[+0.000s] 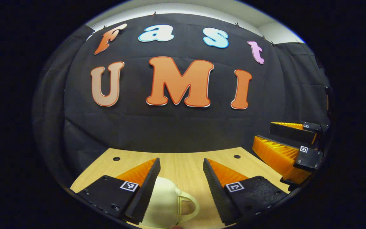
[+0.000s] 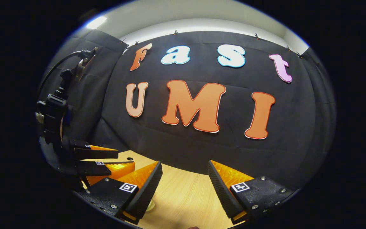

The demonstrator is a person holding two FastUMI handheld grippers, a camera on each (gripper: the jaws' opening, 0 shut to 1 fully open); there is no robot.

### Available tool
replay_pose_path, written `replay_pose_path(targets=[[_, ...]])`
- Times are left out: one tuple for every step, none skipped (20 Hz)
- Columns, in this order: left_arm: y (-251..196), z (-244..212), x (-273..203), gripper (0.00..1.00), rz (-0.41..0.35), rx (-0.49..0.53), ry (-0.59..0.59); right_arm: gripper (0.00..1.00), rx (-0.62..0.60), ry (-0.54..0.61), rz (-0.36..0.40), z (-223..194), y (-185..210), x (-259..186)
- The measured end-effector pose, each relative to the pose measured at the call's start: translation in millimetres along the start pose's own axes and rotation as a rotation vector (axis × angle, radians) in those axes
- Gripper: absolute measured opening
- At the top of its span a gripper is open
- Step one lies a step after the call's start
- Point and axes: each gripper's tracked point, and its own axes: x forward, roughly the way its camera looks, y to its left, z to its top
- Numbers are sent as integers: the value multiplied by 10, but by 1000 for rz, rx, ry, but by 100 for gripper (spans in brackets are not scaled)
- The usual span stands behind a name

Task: First open the suitcase, pack the skin care products into it, and then close the suitcase.

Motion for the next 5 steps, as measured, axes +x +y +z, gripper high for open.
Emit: replay_pose_path(targets=[[69,45,-31,85,31,8,-20,92,6,-7,-4,27,7,5],[99,90,-49,88,43,17,-29,92,8,-19,-4,64,18,15],[150,112,-68,91,61,36,-33,92,3,-26,-5,97,31,28],[168,151,-71,96,67,54,-46,92,-3,-27,2,99,56,37],[176,183,-89,97,72,73,-55,92,-9,-25,5,99,89,56]])
